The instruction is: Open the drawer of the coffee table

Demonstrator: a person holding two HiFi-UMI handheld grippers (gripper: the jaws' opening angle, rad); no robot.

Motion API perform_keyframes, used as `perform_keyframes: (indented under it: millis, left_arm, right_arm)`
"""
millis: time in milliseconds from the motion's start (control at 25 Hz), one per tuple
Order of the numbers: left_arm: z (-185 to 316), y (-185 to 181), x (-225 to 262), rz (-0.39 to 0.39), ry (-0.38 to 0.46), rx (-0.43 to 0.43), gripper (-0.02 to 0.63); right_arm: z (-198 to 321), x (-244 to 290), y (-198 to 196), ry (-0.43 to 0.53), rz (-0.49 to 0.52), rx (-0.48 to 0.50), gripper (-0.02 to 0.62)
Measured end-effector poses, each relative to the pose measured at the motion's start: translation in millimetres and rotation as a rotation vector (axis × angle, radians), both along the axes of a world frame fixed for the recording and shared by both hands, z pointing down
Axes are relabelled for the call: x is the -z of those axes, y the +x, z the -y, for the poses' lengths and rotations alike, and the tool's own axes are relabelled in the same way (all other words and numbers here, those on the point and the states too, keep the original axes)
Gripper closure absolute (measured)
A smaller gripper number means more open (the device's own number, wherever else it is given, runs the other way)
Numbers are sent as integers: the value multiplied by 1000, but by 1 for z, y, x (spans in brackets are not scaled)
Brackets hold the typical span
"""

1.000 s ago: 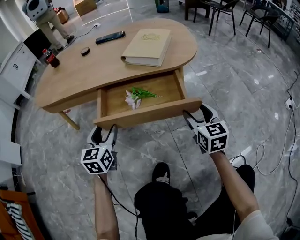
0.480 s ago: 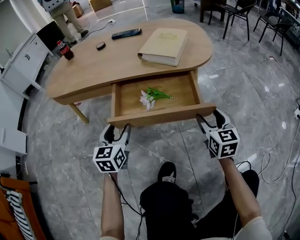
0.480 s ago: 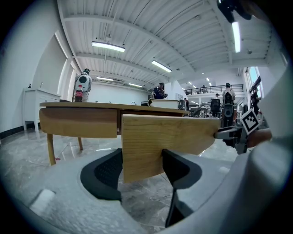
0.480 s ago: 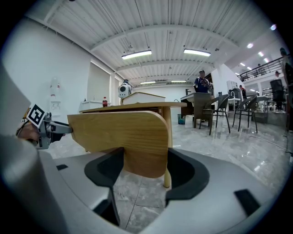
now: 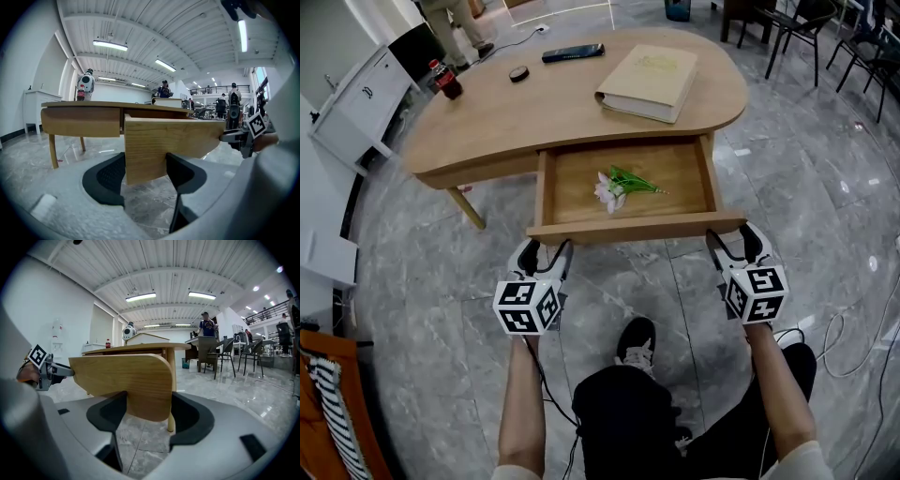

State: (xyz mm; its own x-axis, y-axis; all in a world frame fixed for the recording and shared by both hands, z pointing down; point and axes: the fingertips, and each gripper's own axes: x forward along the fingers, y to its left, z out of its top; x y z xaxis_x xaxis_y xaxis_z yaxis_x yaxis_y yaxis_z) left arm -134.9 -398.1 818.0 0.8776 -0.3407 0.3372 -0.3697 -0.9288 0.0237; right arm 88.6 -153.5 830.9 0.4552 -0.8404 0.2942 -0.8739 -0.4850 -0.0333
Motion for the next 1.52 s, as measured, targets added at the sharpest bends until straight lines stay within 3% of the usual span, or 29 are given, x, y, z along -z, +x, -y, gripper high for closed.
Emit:
perform_keyframes:
  millis: [680,800,960,1080,1280,1520]
  left_arm:
    - [2,-2,-5,-15,10,9,345]
    - [0,-2,-5,-16,7,10,345]
    - [-1,-8,-4,2,-38,10,345]
    - [5,-13,4,31,-77,27,347]
    - [-10,-24,18,153,-121,40,347]
    - [-33,-19,67,194,-194,48,347]
  right_arm:
    - [0,-6,-1,16,-33,29,299]
    - [-1,4,0,-7,-109,42,299]
    - [-3,28,-2,-59,-258,147,301]
    - [2,38,3,-124,-284,257,299]
    - [-4,47,3,-111,-154,274,304]
    - [-9,68,-26,-123,31,228,328]
